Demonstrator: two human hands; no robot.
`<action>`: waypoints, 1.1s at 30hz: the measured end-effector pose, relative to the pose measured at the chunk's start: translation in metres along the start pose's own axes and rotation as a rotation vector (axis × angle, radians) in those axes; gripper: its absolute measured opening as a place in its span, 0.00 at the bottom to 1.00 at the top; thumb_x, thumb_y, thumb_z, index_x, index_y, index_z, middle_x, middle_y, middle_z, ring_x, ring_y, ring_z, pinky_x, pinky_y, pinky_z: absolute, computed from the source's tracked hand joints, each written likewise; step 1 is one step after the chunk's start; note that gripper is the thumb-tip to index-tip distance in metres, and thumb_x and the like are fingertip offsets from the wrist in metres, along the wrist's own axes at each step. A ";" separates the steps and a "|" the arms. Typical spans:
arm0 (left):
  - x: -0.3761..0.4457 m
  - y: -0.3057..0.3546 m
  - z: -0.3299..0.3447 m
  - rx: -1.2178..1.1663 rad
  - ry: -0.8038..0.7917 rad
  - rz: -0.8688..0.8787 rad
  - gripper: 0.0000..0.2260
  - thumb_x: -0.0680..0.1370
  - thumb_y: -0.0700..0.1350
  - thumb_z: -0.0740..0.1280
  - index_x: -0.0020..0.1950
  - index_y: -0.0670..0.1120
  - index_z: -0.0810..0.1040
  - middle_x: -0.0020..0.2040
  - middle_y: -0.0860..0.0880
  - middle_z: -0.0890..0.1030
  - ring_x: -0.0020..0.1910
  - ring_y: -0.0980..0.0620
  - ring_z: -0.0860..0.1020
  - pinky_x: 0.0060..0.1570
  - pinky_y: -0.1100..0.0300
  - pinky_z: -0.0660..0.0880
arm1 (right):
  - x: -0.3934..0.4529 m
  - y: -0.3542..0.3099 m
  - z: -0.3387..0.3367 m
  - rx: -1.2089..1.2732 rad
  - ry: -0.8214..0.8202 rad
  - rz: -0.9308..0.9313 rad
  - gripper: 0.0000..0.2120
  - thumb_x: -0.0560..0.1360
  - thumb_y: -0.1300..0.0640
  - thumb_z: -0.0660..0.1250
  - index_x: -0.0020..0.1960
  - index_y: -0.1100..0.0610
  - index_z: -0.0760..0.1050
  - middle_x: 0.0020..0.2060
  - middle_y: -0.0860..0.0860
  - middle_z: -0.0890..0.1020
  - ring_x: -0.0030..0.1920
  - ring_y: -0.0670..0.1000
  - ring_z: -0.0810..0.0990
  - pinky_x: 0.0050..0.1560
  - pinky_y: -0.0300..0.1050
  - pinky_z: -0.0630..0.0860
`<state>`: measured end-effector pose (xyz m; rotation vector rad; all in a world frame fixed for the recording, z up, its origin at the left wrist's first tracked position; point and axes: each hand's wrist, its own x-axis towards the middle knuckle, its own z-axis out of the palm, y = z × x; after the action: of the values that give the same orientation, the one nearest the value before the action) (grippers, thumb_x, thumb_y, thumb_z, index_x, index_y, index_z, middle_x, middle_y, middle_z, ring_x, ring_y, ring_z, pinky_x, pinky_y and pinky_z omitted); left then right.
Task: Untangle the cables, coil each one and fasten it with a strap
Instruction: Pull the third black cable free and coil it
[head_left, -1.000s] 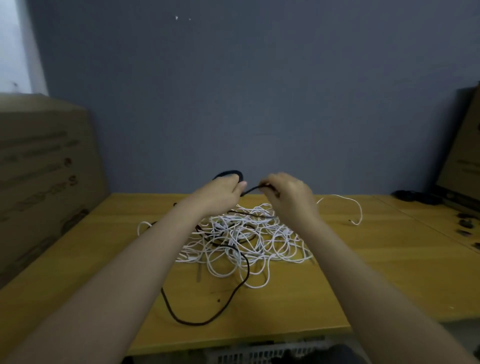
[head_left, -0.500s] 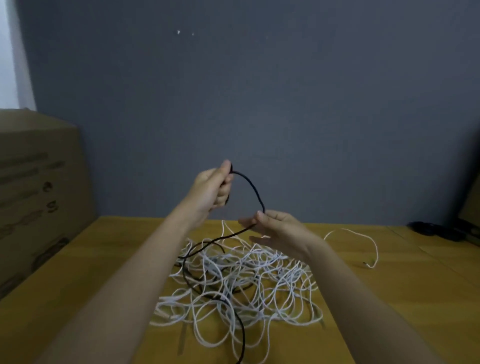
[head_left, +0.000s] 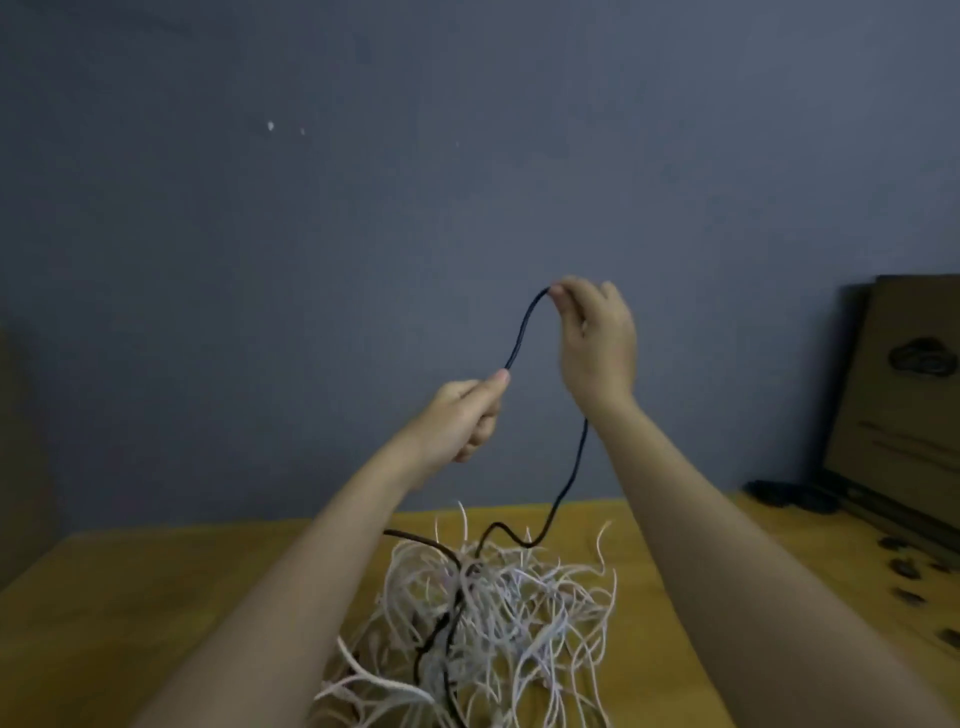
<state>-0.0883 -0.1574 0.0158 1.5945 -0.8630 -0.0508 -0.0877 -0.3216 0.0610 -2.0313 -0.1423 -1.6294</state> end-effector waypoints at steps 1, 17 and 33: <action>-0.004 -0.008 0.005 -0.006 -0.047 -0.039 0.19 0.83 0.52 0.52 0.33 0.49 0.57 0.23 0.55 0.59 0.20 0.57 0.53 0.20 0.67 0.53 | -0.017 0.009 0.008 -0.002 -0.064 0.087 0.13 0.81 0.50 0.59 0.49 0.58 0.78 0.38 0.51 0.74 0.38 0.49 0.71 0.37 0.44 0.65; -0.020 -0.092 0.001 -0.095 0.305 -0.103 0.11 0.84 0.44 0.51 0.42 0.49 0.58 0.35 0.52 0.66 0.26 0.56 0.62 0.28 0.65 0.62 | -0.225 -0.006 0.035 1.028 -0.817 1.029 0.09 0.82 0.59 0.58 0.57 0.57 0.75 0.25 0.46 0.63 0.25 0.45 0.64 0.27 0.36 0.62; -0.043 -0.069 -0.044 1.231 -0.107 -0.056 0.17 0.75 0.63 0.63 0.41 0.51 0.66 0.36 0.57 0.70 0.33 0.62 0.68 0.29 0.60 0.60 | -0.214 0.000 0.012 0.075 -1.064 0.292 0.07 0.75 0.57 0.67 0.52 0.49 0.77 0.43 0.49 0.79 0.41 0.50 0.77 0.43 0.51 0.78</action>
<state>-0.0637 -0.1001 -0.0518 2.7714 -0.9879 0.4405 -0.1348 -0.2654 -0.1405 -2.4898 -0.2524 -0.2503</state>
